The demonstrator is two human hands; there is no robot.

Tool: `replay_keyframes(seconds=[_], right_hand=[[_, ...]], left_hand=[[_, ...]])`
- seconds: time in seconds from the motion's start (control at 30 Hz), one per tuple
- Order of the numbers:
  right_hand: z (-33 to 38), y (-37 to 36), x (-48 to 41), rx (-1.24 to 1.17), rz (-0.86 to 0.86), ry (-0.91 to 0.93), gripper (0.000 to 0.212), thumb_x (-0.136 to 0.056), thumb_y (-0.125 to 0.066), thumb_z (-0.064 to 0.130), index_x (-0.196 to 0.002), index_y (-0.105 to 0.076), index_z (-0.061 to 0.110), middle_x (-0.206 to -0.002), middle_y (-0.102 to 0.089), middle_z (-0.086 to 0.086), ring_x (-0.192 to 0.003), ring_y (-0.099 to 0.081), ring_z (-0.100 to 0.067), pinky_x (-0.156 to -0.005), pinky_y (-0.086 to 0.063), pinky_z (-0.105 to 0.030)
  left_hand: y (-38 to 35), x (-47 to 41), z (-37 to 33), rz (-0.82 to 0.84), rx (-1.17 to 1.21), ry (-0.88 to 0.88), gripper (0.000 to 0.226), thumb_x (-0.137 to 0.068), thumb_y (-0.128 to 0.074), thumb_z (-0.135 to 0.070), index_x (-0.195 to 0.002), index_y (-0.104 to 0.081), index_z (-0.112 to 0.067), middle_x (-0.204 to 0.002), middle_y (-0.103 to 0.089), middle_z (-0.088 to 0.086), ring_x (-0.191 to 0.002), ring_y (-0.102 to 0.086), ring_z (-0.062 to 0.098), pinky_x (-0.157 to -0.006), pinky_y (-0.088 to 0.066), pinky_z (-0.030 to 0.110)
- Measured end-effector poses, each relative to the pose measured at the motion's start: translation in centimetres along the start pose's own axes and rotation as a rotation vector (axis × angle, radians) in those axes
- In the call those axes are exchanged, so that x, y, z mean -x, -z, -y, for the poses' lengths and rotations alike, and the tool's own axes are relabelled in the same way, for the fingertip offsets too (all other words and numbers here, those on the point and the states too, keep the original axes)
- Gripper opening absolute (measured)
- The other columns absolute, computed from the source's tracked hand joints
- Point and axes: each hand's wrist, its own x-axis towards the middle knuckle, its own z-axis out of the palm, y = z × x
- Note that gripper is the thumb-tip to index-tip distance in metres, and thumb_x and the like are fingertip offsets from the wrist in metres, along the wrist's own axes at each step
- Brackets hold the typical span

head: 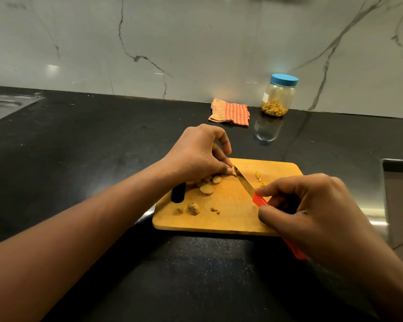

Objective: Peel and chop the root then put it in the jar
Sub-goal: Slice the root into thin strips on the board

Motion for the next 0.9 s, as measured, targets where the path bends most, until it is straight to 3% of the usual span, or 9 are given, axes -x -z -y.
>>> replay_keyframes(seconds=[0.13, 0.27, 0.37, 0.5, 0.57, 0.63, 0.7, 0.83, 0.9], right_hand=[[0.2, 0.0, -0.1, 0.030, 0.004, 0.013, 0.037, -0.066, -0.063, 0.042, -0.097, -0.074, 0.026, -0.067, -0.065, 0.013, -0.073, -0.061, 0.003, -0.058, -0.049, -0.010], [0.5, 0.2, -0.4, 0.048, 0.014, 0.027, 0.032, -0.071, -0.067, 0.036, -0.100, -0.073, 0.025, -0.070, -0.062, 0.014, -0.082, -0.056, 0.007, -0.063, -0.045, -0.004], [0.9, 0.0, -0.8, 0.098, 0.030, 0.044, 0.027, -0.076, -0.070, 0.032, -0.101, -0.072, 0.025, -0.069, -0.060, 0.013, -0.083, -0.054, 0.006, -0.064, -0.044, -0.005], [1.2, -0.3, -1.8, 0.179, 0.045, 0.067, 0.025, -0.080, -0.068, 0.029, -0.104, -0.072, 0.023, -0.069, -0.059, 0.009, -0.068, -0.056, -0.005, -0.061, -0.045, -0.011], [1.4, -0.3, -2.1, 0.180, 0.052, 0.055, 0.026, -0.082, -0.066, 0.029, -0.107, -0.070, 0.023, -0.071, -0.058, 0.009, -0.067, -0.055, -0.006, -0.057, -0.043, -0.010], [1.4, -0.2, -1.9, 0.183, 0.069, 0.053, 0.027, -0.082, -0.066, 0.030, -0.108, -0.070, 0.023, -0.072, -0.058, 0.010, -0.067, -0.056, -0.006, -0.055, -0.044, -0.013], [1.3, 0.2, -1.2, 0.182, 0.074, 0.054, 0.025, -0.079, -0.068, 0.030, -0.104, -0.072, 0.024, -0.069, -0.059, 0.008, -0.070, -0.057, -0.006, -0.059, -0.047, -0.015], [1.5, 1.4, 0.0, 0.129, 0.089, 0.050, 0.025, -0.068, -0.066, 0.036, -0.089, -0.076, 0.026, -0.059, -0.060, 0.014, -0.074, -0.058, 0.006, -0.057, -0.043, -0.006], [1.7, 1.7, 0.3, 0.094, 0.085, 0.041, 0.028, -0.065, -0.064, 0.038, -0.088, -0.075, 0.028, -0.061, -0.063, 0.014, -0.076, -0.060, 0.005, -0.063, -0.048, -0.008]], left_hand=[[0.0, -0.1, -0.1, 0.028, -0.055, -0.014, 0.027, -0.077, -0.081, -0.014, -0.096, -0.063, -0.020, -0.079, -0.074, -0.006, -0.074, -0.071, 0.000, -0.072, -0.060, 0.022], [1.0, 0.4, -0.6, 0.134, -0.220, -0.089, 0.022, -0.083, -0.074, -0.012, -0.098, -0.066, -0.024, -0.089, -0.072, -0.015, -0.087, -0.068, -0.003, -0.081, -0.054, 0.016], [2.1, 0.9, -1.0, 0.267, -0.437, -0.162, 0.027, -0.090, -0.066, -0.013, -0.107, -0.071, -0.033, -0.089, -0.056, -0.030, -0.086, -0.058, -0.003, -0.069, -0.043, 0.008], [2.3, 0.5, -1.2, 0.301, -0.551, -0.188, 0.032, -0.096, -0.057, -0.013, -0.117, -0.069, -0.035, -0.083, -0.039, -0.034, -0.079, -0.052, 0.003, -0.061, -0.035, 0.009], [2.3, 0.5, -1.0, 0.309, -0.570, -0.183, 0.034, -0.097, -0.056, -0.012, -0.119, -0.069, -0.034, -0.088, -0.047, -0.032, -0.081, -0.053, 0.009, -0.060, -0.034, 0.010], [2.4, 0.5, -0.9, 0.313, -0.575, -0.187, 0.034, -0.097, -0.054, -0.011, -0.119, -0.069, -0.033, -0.106, -0.061, -0.024, -0.081, -0.053, 0.009, -0.058, -0.034, 0.010], [2.4, 0.5, -0.8, 0.314, -0.566, -0.192, 0.034, -0.098, -0.054, -0.012, -0.120, -0.068, -0.033, -0.119, -0.064, -0.018, -0.078, -0.051, 0.006, -0.058, -0.037, 0.004], [2.4, 0.5, -0.8, 0.320, -0.566, -0.191, 0.033, -0.098, -0.053, -0.014, -0.122, -0.067, -0.033, -0.121, -0.063, -0.016, -0.078, -0.051, 0.004, -0.061, -0.034, 0.006], [2.5, 0.5, -0.7, 0.325, -0.574, -0.190, 0.034, -0.098, -0.054, -0.013, -0.123, -0.067, -0.033, -0.120, -0.063, -0.017, -0.077, -0.050, 0.001, -0.061, -0.034, 0.007]])
